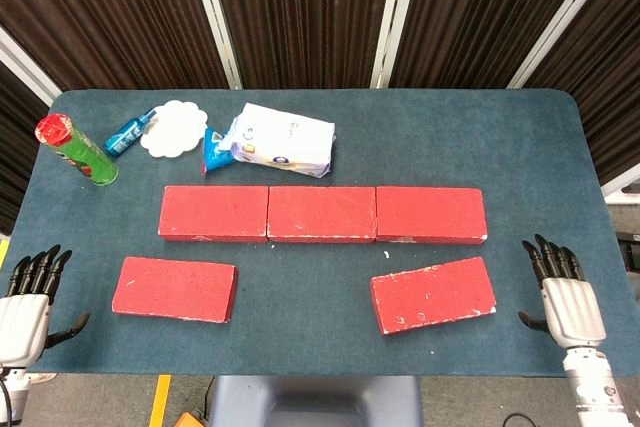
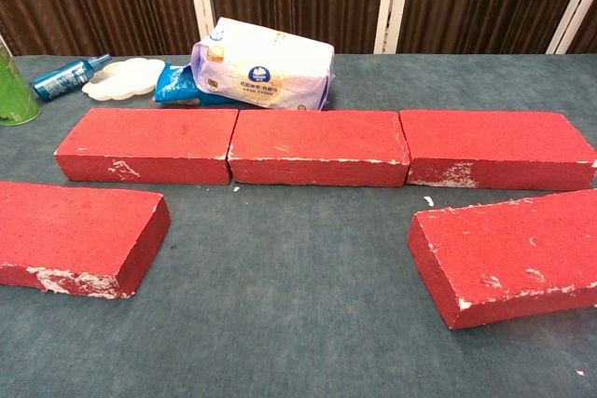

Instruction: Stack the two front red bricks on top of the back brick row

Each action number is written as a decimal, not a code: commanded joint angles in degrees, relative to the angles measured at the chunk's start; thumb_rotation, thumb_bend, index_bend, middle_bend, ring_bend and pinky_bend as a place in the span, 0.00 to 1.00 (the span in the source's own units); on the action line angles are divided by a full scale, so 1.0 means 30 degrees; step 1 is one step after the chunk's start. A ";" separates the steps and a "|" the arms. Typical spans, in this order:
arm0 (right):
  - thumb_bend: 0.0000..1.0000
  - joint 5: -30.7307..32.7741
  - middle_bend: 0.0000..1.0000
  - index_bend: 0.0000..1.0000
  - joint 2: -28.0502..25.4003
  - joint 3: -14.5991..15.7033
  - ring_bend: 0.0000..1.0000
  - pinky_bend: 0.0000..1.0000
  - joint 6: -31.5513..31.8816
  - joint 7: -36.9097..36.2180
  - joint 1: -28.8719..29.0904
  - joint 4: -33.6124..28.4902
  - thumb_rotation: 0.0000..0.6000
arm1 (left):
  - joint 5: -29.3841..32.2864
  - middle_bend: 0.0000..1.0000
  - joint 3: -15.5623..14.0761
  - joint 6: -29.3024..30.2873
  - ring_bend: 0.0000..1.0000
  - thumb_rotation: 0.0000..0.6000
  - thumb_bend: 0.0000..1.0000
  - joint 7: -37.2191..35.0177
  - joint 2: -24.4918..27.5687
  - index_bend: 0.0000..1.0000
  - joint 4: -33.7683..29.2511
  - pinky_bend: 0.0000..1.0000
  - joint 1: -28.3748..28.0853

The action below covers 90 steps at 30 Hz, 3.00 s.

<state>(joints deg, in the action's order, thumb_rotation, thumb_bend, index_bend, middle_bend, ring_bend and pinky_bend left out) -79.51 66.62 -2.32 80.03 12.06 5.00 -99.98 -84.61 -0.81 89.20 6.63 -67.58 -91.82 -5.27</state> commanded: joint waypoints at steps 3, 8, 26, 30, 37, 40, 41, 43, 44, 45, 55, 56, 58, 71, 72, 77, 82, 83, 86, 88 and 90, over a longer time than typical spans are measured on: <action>0.00 -0.0100 0.06 0.13 0.0013 0.0050 0.00 0.00 -0.0032 0.0001 0.0003 0.0074 1.00 | 0.0136 0.00 0.0063 -0.0385 0.00 1.00 0.20 -0.0112 0.0365 0.00 -0.0447 0.01 0.0042; 0.00 0.0039 0.06 0.13 -0.0062 0.0022 0.00 0.00 -0.0101 0.0002 -0.0001 -0.0066 1.00 | 0.0005 0.00 -0.0045 -0.0854 0.00 1.00 0.20 -0.0121 0.0480 0.00 -0.0600 0.01 -0.0002; 0.00 -0.0247 0.05 0.13 -0.0476 0.0280 0.00 0.00 -0.0443 -0.0240 0.0039 -0.0183 1.00 | 0.1725 0.00 -0.0174 -0.7366 0.00 1.00 0.00 0.3751 0.7004 0.00 -0.9065 0.01 -0.3425; 0.00 -0.0201 0.05 0.13 -0.0594 0.0292 0.00 0.00 -0.0472 -0.0316 0.0018 -0.0272 1.00 | 0.3871 0.00 0.0268 -0.8727 0.00 1.00 0.00 0.6597 0.7730 0.00 -1.1186 0.01 -0.4703; 0.00 -0.0170 0.05 0.13 -0.0810 0.0385 0.00 0.00 -0.0706 -0.0456 0.0049 -0.0410 1.00 | 0.8018 0.00 0.0621 -1.0183 0.00 1.00 0.00 1.0072 0.6670 0.00 -1.2962 0.01 -0.6900; 0.00 -0.0023 0.05 0.13 -0.0928 0.0364 0.00 0.00 -0.0843 -0.0471 0.0088 -0.0497 1.00 | 0.9615 0.00 0.0602 -1.0242 0.00 1.00 0.00 1.1495 0.5811 0.00 -1.3061 0.01 -0.7814; 0.00 -0.0016 0.05 0.13 -0.0929 0.0350 0.00 0.00 -0.0844 -0.0474 0.0097 -0.0496 1.00 | 1.0052 0.00 0.0637 -1.0185 0.00 1.00 0.00 1.1835 0.5523 0.00 -1.3079 0.01 -0.8080; 0.00 -0.0021 0.05 0.13 -0.0943 0.0363 0.00 0.00 -0.0863 -0.0495 0.0100 -0.0507 1.00 | 1.0958 0.00 0.0630 -0.9928 0.00 1.00 0.00 1.2603 0.4870 0.00 -1.3115 0.01 -0.8611; 0.00 -0.0027 0.05 0.13 -0.0943 0.0363 0.00 0.00 -0.0863 -0.0501 0.0102 -0.0512 1.00 | 1.1157 0.00 0.0615 -0.9811 0.00 1.00 0.00 1.2815 0.4683 0.00 -1.3116 0.01 -0.8733; 0.00 -0.0029 0.05 0.13 -0.0943 0.0364 0.00 0.00 -0.0862 -0.0501 0.0102 -0.0512 1.00 | 1.1254 0.00 0.0606 -0.9737 0.00 1.00 0.00 1.2906 0.4606 0.00 -1.3118 0.01 -0.8781; 0.00 0.0060 0.05 0.13 -0.0847 0.0400 0.00 0.00 -0.0997 -0.0251 0.0163 -0.0512 1.00 | 1.4025 0.00 0.0671 -0.8314 0.00 1.00 0.00 1.4526 0.2348 0.00 -1.2816 0.01 -1.0380; 0.00 0.0084 0.05 0.13 -0.0841 0.0401 0.00 0.00 -0.1003 -0.0220 0.0162 -0.0519 1.00 | 1.4266 0.00 0.0694 -0.8297 0.00 1.00 0.00 1.4471 0.2213 0.00 -1.2715 0.01 -1.0503; 0.00 0.0110 0.05 0.13 -0.0828 0.0416 0.00 0.00 -0.1050 -0.0159 0.0179 -0.0557 1.00 | 1.4856 0.00 0.0757 -0.8326 0.00 1.00 0.00 1.4290 0.1926 0.00 -1.2461 0.01 -1.0798; 0.00 0.0258 0.05 0.13 -0.0700 0.0419 0.00 0.00 -0.1188 0.0088 0.0263 -0.0562 1.00 | 1.7011 0.00 0.0648 -0.8792 0.00 1.00 0.00 1.3313 0.1128 0.00 -1.0881 0.01 -1.2176; 0.00 0.0272 0.05 0.13 -0.0688 0.0417 0.00 0.00 -0.1192 0.0113 0.0267 -0.0560 1.00 | 1.7096 0.00 0.0619 -0.8865 0.00 1.00 0.00 1.3232 0.1068 0.00 -1.0758 0.01 -1.2250; 0.00 0.0357 0.05 0.13 -0.0621 0.0399 0.00 0.00 -0.1208 0.0222 0.0289 -0.0544 1.00 | 1.7457 0.00 0.0482 -0.9181 0.00 1.00 0.00 1.2835 0.0782 0.00 -1.0082 0.01 -1.2642; 0.00 0.0422 0.05 0.13 -0.0557 0.0418 0.00 0.00 -0.1291 0.0368 0.0334 -0.0529 1.00 | 1.7518 0.00 0.0261 -0.9197 0.00 1.00 0.00 1.2572 0.0511 0.00 -0.9548 0.01 -1.2878; 0.00 0.0431 0.05 0.13 -0.0544 0.0422 0.00 0.00 -0.1302 0.0392 0.0340 -0.0527 1.00 | 1.7537 0.00 0.0209 -0.9182 0.00 1.00 0.00 1.2573 0.0475 0.00 -0.9484 0.01 -1.2923; 0.00 0.0439 0.05 0.13 -0.0513 0.0429 0.00 0.00 -0.1311 0.0443 0.0353 -0.0532 1.00 | 1.7697 0.00 0.0066 -0.9201 0.00 1.00 0.00 1.2507 0.0400 0.00 -0.9345 0.01 -1.3069; 0.00 0.0444 0.05 0.13 -0.0496 0.0431 0.00 0.00 -0.1305 0.0470 0.0357 -0.0538 1.00 | 1.7721 0.00 -0.0055 -0.9203 0.00 1.00 0.00 1.2462 0.0340 0.00 -0.9193 0.01 -1.3138; 0.00 0.0463 0.05 0.13 -0.0482 0.0433 0.00 0.00 -0.1304 0.0493 0.0357 -0.0540 1.00 | 1.7782 0.00 -0.0153 -0.9221 0.00 1.00 0.00 1.2400 0.0277 0.00 -0.9046 0.01 -1.3186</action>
<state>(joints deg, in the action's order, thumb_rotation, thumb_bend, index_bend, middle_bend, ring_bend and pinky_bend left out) -78.12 65.17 -1.02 76.12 13.55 6.08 -101.60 -31.34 -1.18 61.56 43.91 -66.67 -119.05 -44.76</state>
